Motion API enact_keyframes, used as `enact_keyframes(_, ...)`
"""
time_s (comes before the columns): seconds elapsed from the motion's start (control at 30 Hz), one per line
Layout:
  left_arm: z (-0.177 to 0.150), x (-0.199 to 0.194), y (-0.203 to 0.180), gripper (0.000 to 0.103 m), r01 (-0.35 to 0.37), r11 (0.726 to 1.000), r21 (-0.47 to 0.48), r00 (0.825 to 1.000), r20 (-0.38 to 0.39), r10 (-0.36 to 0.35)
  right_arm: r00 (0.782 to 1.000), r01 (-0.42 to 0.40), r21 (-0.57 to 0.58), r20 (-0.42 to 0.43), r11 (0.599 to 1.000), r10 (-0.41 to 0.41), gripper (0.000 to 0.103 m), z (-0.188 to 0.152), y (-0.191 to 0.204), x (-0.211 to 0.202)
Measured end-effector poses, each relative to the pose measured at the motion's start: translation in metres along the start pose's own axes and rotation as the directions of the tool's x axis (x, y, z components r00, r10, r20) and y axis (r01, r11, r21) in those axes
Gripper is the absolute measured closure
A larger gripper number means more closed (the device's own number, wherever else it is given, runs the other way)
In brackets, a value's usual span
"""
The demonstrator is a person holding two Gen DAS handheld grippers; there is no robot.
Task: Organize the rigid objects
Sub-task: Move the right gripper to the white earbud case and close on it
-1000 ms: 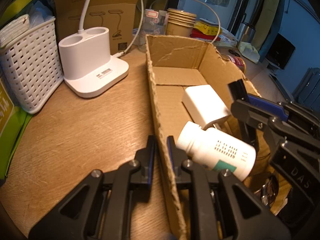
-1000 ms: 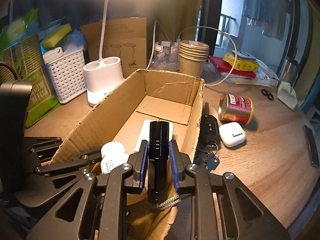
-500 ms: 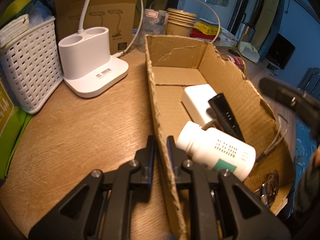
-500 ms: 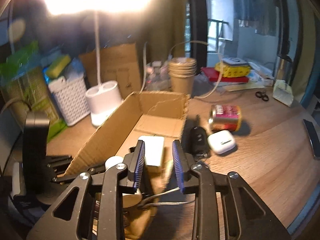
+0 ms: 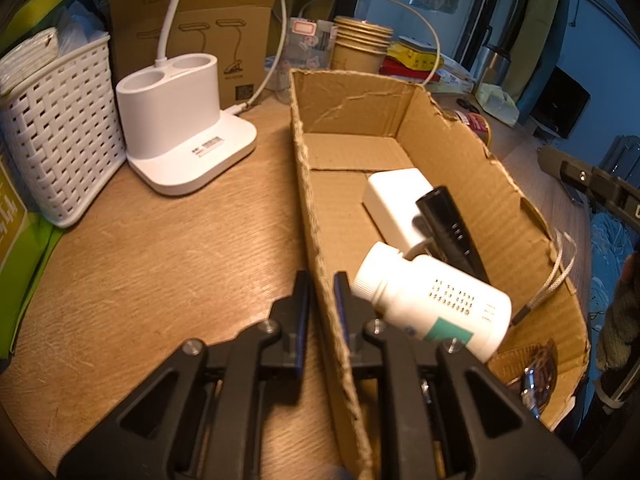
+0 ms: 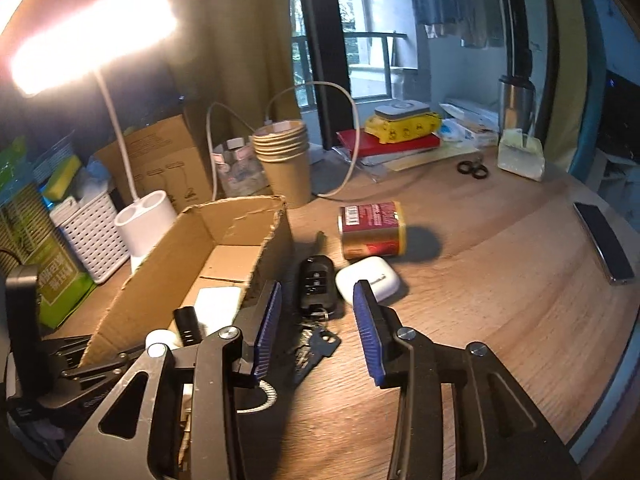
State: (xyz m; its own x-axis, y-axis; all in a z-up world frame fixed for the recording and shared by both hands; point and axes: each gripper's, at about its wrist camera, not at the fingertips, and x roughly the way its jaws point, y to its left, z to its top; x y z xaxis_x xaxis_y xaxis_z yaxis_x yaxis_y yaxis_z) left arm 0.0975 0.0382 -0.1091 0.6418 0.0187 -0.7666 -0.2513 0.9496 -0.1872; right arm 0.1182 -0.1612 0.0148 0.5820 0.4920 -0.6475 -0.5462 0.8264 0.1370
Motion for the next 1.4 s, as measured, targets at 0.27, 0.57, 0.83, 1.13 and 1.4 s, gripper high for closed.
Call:
enact_keyframes(0.27, 0.0, 0.0, -0.001, 0.09, 0.0, 1.0, 0.0, 1.0, 0.0, 0.0, 0.998, 0.037, 0.021, -0.052, 0.999, -0.036, 0.058, -0.012, -0.02, 0.013)
enact_keyframes(0.57, 0.0, 0.0, -0.001, 0.09, -0.001, 1.0, 0.0, 1.0, 0.0, 0.001, 0.991, 0.03, -0.017, -0.131, 0.999, -0.032, 0.058, -0.039, -0.016, 0.021)
enact_keyframes(0.83, 0.0, 0.0, 0.0, 0.09, 0.0, 1.0, 0.0, 1.0, 0.0, 0.0, 0.996, -0.001, -0.045, -0.089, 0.999, -0.003, 0.058, -0.03, 0.009, 0.013)
enact_keyframes(1.13, 0.0, 0.0, 0.0, 0.09, 0.0, 1.0, 0.0, 1.0, 0.0, 0.0, 1.0, -0.028, -0.18, 0.007, 0.983, 0.03, 0.048, 0.0, 0.052, -0.002)
enact_keyframes(1.4, 0.0, 0.0, -0.001, 0.09, 0.0, 1.0, 0.0, 1.0, 0.0, 0.0, 0.993, 0.119, -0.152, -0.001, 0.981, -0.12, 0.046, 0.02, 0.007, 0.039)
